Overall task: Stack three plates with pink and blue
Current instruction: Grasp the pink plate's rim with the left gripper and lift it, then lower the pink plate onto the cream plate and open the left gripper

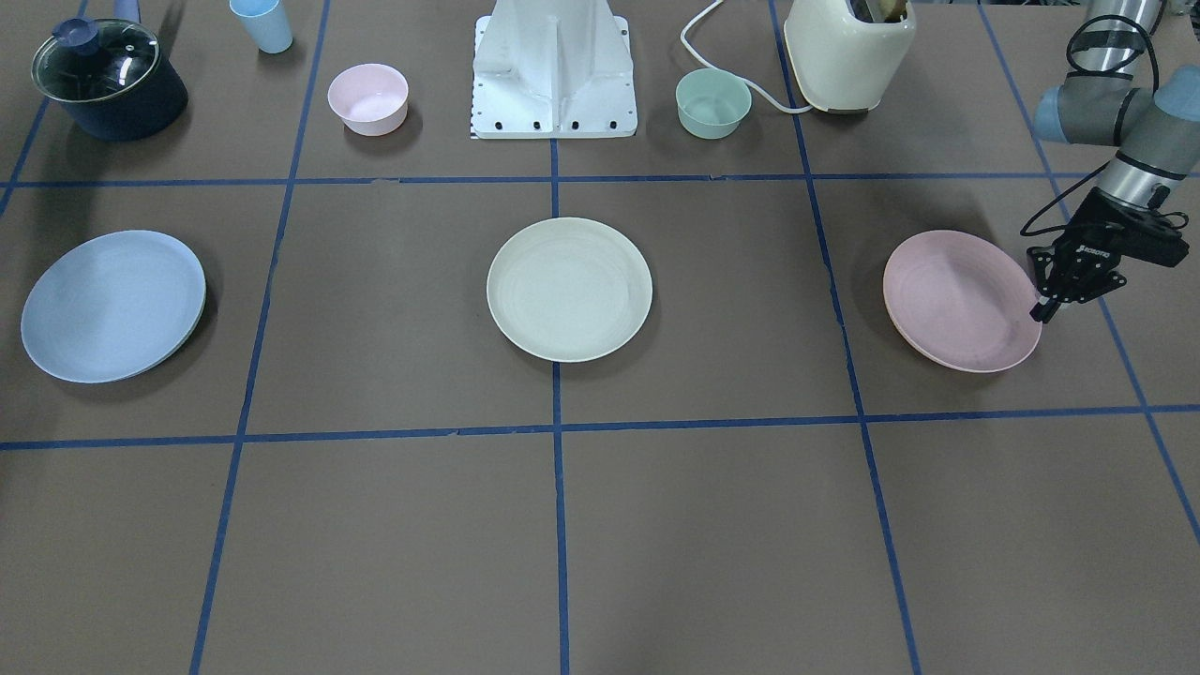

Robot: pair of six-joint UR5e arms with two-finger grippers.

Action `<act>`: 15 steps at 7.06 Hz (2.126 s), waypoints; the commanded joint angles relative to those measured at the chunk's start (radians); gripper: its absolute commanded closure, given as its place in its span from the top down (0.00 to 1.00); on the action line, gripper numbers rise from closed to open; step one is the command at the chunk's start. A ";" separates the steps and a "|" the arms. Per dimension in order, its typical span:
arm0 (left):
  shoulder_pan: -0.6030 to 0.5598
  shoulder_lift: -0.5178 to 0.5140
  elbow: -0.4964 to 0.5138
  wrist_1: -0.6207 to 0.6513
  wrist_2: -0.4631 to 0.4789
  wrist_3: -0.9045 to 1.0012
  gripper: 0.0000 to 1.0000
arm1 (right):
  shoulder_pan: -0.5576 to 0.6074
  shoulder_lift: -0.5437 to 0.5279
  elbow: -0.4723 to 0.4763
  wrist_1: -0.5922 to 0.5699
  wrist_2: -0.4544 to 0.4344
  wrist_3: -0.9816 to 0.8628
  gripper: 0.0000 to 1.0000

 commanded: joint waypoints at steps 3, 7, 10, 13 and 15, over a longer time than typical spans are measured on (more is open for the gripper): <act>-0.009 -0.009 -0.377 0.360 -0.127 -0.017 0.00 | 0.000 -0.001 0.000 0.000 0.003 0.000 1.00; 0.276 -0.258 -0.609 0.752 0.054 -0.367 0.00 | 0.000 -0.003 -0.002 0.000 0.006 0.000 1.00; 0.471 -0.518 -0.442 0.886 0.239 -0.535 0.00 | 0.000 -0.004 -0.003 0.000 0.003 0.002 1.00; 0.505 -0.557 -0.364 0.883 0.273 -0.567 0.00 | 0.000 -0.004 -0.003 0.000 0.004 0.002 1.00; 0.506 -0.566 -0.359 0.883 0.273 -0.569 0.19 | 0.000 -0.004 -0.002 0.000 0.004 0.000 1.00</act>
